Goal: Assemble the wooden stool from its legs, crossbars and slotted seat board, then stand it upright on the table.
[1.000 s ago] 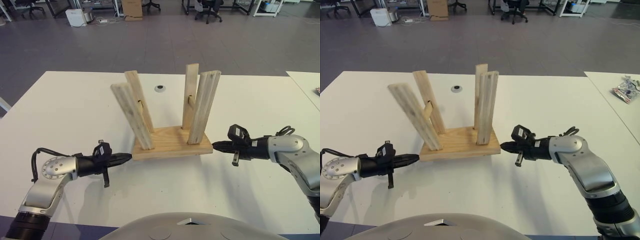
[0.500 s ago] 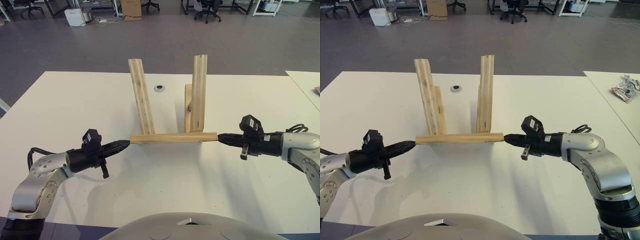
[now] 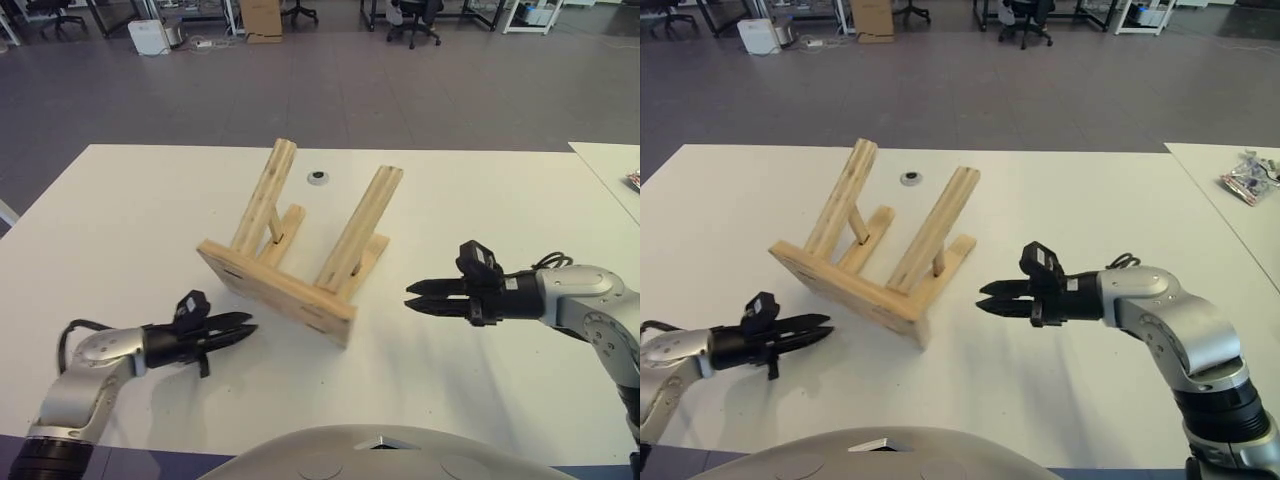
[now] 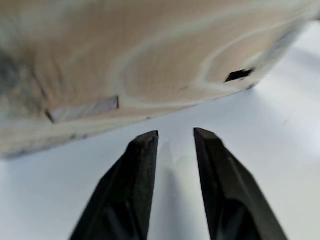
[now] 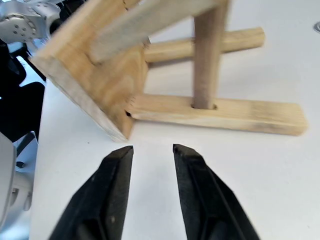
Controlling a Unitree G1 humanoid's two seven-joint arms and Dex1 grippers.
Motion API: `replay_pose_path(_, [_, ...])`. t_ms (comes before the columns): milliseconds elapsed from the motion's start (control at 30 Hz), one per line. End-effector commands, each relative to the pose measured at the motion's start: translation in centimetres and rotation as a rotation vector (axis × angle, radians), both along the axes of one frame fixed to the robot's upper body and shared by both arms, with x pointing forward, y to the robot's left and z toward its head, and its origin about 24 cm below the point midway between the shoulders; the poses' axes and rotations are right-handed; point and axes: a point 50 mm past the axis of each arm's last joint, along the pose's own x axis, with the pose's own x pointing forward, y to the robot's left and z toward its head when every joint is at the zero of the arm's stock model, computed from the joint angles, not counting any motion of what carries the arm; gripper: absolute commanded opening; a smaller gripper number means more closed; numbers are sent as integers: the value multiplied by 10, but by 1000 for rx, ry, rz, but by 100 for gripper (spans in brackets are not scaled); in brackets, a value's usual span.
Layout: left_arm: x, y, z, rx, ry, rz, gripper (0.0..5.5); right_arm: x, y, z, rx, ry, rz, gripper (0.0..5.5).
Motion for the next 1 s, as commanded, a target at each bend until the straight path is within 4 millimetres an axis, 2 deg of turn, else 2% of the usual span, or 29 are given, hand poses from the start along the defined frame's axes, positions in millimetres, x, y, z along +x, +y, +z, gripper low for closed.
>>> replay_pose_path(33, [3, 13, -1, 38, -43, 6, 208, 6, -11, -8, -54, -8, -9, 223])
replay_pose_path(133, [-1, 14, -4, 36, -58, 4, 264, 3, -4, -12, -37, -12, 13, 268])
replay_pose_path(233, [13, 26, 2, 118, -168, 34, 332, -20, 25, -27, 23, 34, 114, 268])
replay_pose_path(333, [39, 39, 11, 238, -282, 58, 336, -31, 46, -38, 72, 48, 130, 268])
replay_pose_path(467, [79, 46, 19, 446, -395, 20, 336, -39, 58, -47, 96, 73, 143, 268])
replay_pose_path(600, [95, 41, 8, 593, -409, -73, 336, -44, 63, -63, 72, 90, 128, 268])
replay_pose_path(733, [106, 31, 0, 599, -425, -88, 336, -35, 65, -78, 56, 63, 49, 268])
replay_pose_path(800, [107, 22, 0, 535, -454, -94, 336, -31, 71, -79, 47, 30, 23, 268])
replay_pose_path(867, [95, 16, -1, 485, -471, -147, 336, -30, 77, -81, 32, 0, 8, 268])
replay_pose_path(933, [79, 12, -5, 434, -460, -173, 336, -40, 86, -78, 43, 9, 39, 268])
replay_pose_path(1000, [67, 11, -9, 398, -434, -149, 336, -50, 101, -65, 93, 28, 119, 268])
